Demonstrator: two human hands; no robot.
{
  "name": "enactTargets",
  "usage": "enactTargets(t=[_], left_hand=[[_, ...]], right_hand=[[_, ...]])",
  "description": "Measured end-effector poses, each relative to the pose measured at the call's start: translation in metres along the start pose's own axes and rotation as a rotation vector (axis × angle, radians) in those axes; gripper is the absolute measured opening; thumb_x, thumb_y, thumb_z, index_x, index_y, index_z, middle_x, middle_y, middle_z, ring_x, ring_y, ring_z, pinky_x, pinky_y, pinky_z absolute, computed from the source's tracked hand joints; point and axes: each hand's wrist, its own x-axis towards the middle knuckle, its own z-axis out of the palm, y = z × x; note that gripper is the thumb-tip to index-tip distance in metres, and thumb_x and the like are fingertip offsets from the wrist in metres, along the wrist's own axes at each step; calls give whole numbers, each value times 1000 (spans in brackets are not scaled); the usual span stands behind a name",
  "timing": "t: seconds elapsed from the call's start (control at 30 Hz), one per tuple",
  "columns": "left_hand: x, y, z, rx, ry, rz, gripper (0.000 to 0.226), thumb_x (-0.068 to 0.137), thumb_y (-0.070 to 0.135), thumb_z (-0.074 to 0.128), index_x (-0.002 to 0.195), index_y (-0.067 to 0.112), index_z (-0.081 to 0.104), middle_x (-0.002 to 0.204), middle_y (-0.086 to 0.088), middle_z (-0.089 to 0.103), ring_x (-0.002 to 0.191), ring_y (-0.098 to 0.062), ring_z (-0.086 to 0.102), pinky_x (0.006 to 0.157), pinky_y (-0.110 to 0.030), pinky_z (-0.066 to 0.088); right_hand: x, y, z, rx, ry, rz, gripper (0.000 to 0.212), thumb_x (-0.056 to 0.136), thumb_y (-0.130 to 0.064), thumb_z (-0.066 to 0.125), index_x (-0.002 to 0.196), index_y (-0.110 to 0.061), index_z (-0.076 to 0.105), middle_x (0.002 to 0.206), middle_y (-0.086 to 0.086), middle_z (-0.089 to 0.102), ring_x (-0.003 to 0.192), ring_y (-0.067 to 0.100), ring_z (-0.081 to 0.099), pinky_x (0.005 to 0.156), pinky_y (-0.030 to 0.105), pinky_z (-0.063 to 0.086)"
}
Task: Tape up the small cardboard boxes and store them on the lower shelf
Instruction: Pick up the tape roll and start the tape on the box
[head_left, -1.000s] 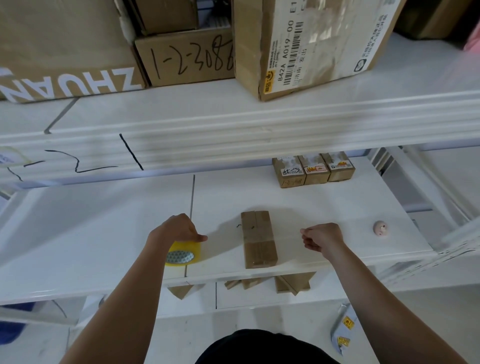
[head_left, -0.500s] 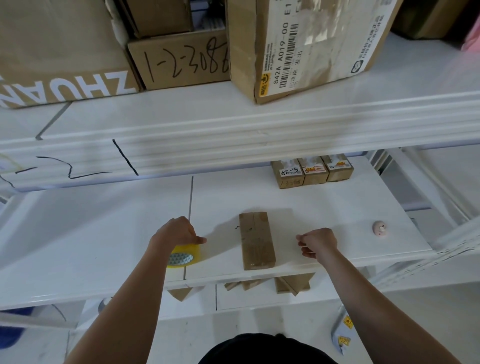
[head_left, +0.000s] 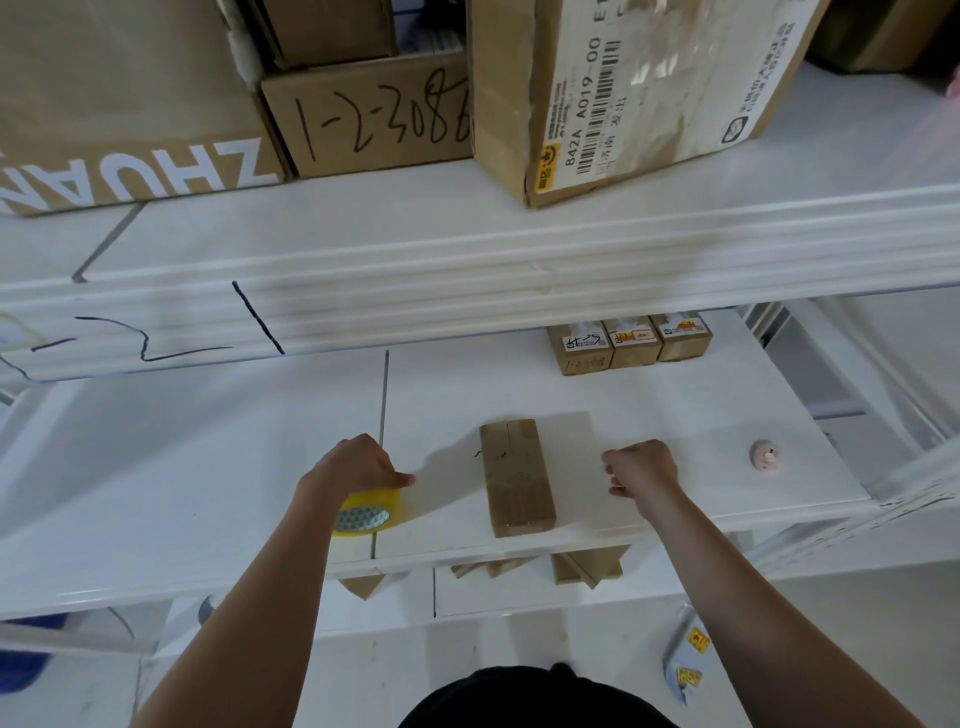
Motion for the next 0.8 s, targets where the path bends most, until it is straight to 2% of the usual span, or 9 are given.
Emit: enactTargets(t=[0.07,0.13,0.23,0.3,0.33,0.4,0.53,0.7,0.8], left_hand=[[1,0,1,-1,5,3,52,80,66,71,101,20,80,105,3,73,100,-18,62,88,-34,52],[2,1,2,8,6,9,53,79,67,71,100,19,80,104,3,73,100,-18,63,88,-34,53],[3,2,2,12,2,18,53,81,67,70,100,18,80,104,3,73,100,-18,63,88,-34,53],[4,1,1,18,-4,28,54,82,66,68,102,17,80,107,2,72,104,-20,62,91,-35,52],[3,1,1,23,-4,30,54,83,66,68,103,17,79,109,1,71,106,-21,62,91,-35,52],[2,0,-1,20,0,30,55,84,66,66,105,17,79,111,1,69,106,-22,61,91,-35,51],[1,-4,-5,-19,-7,36,52,85,65,66,104,18,79,110,0,69,100,-19,61,85,-31,49],[3,-4,-4,-82,-16,46,48,83,65,69,102,22,80,111,4,69,100,-16,61,86,-30,48],[4,-2,-3,-114,-12,51,47,80,67,70,98,24,80,107,5,70,96,-14,62,84,-30,49]], right_hand=[[0,-6,1,-25,1,-25,14,91,-5,64,98,7,67,97,19,69,69,27,67,81,48,63],[-3,-10,1,-49,21,-67,23,92,-3,58,106,13,65,95,21,69,76,34,71,79,42,61],[-7,-15,1,-80,45,-110,19,93,-3,52,92,11,64,100,22,70,90,42,72,65,35,51],[-8,-17,3,-72,37,-120,16,93,0,51,84,5,63,91,21,68,89,42,72,67,38,56],[-7,-18,3,-52,27,-109,15,92,2,51,87,7,64,89,21,66,88,41,72,75,44,61],[-6,-17,3,7,-3,-59,15,91,5,55,98,14,64,97,24,67,87,39,72,82,53,61],[-10,-17,2,178,-107,55,26,93,5,57,119,9,51,116,27,60,81,36,69,78,48,63],[-12,-18,4,424,-208,74,42,97,8,41,138,16,35,106,33,64,85,44,73,80,50,62],[-14,-21,4,521,-227,65,35,98,8,35,133,15,39,106,37,66,81,43,75,81,52,62]])
